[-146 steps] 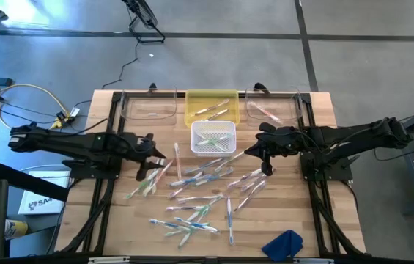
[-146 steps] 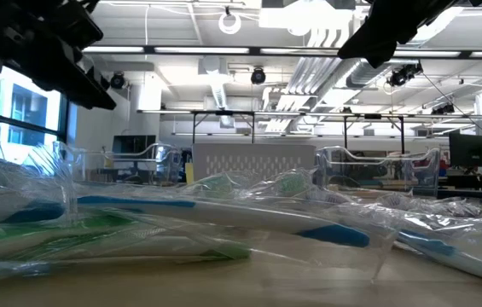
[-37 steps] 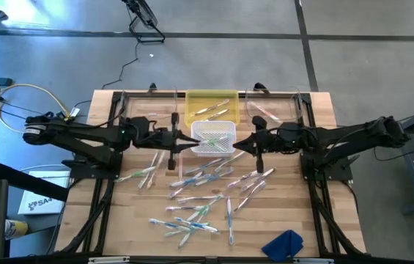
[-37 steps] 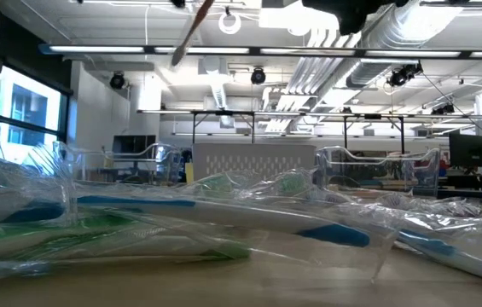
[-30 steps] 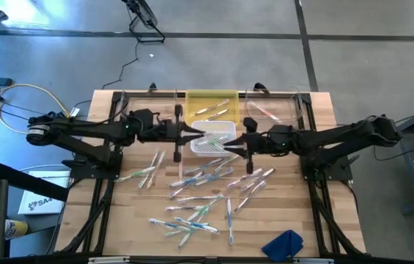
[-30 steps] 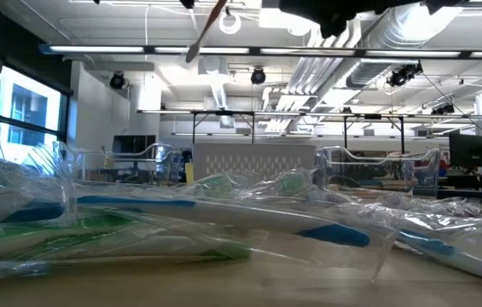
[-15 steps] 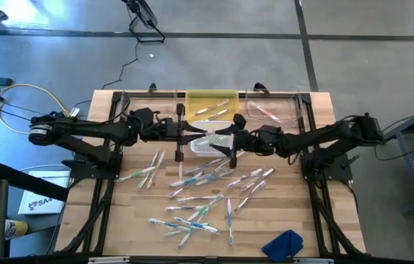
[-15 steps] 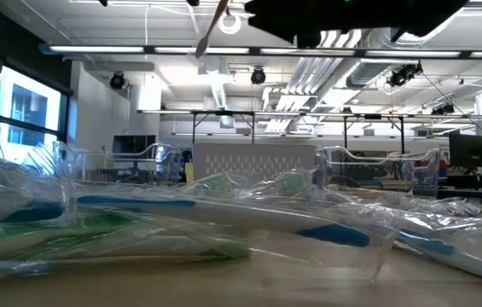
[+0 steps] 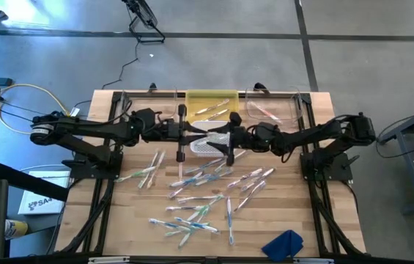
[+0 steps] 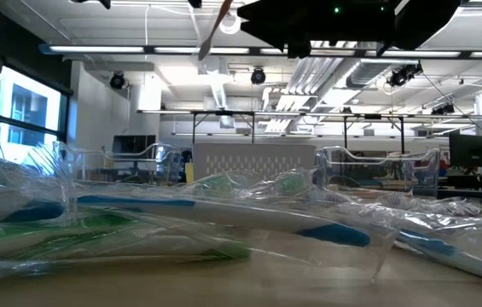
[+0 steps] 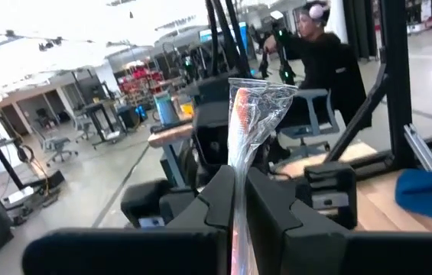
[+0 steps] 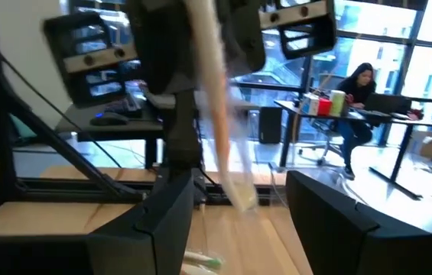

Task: Pick & Place Toothbrushes
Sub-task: Put the orange toothbrush into the right transparent bin

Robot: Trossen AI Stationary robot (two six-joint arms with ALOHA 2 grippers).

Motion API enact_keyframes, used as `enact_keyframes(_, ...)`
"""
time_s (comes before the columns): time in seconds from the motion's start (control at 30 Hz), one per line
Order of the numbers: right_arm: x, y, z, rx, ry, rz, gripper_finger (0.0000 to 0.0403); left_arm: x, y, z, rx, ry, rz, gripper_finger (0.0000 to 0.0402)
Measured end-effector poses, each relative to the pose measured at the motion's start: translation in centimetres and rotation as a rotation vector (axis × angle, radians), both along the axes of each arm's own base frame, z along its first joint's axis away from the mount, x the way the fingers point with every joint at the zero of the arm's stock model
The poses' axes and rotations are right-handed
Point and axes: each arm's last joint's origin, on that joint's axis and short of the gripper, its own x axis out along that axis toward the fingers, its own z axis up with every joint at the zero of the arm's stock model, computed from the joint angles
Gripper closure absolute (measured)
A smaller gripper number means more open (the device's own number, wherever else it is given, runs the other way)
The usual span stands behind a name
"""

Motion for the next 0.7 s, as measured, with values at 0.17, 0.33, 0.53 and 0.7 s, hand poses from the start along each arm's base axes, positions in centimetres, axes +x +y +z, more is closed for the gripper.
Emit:
enact_keyframes(0.17, 0.0, 0.1, 0.1, -0.004, -0.01, 0.026, 0.0202, 1.0, 0.1, -0.4, -0.001, -0.046, 0.002, 0.0385)
enact_keyframes(0.33, 0.0, 0.0, 0.1, 0.002, -0.009, 0.013, 0.0202, 1.7, 0.1, -0.9, -0.02, -0.063, -0.013, 0.0385)
enact_keyframes(0.53, 0.0, 0.0, 0.0, 0.0, -0.002, 0.013, 0.0202, 1.9, 0.1, -0.7, -0.017, -0.112, -0.016, 0.0385)
enact_keyframes(0.7, 0.0, 0.0, 0.0, -0.002, -0.002, 0.013, 0.0202, 2.4, 0.1, -1.2, -0.021, -0.102, -0.016, 0.0385)
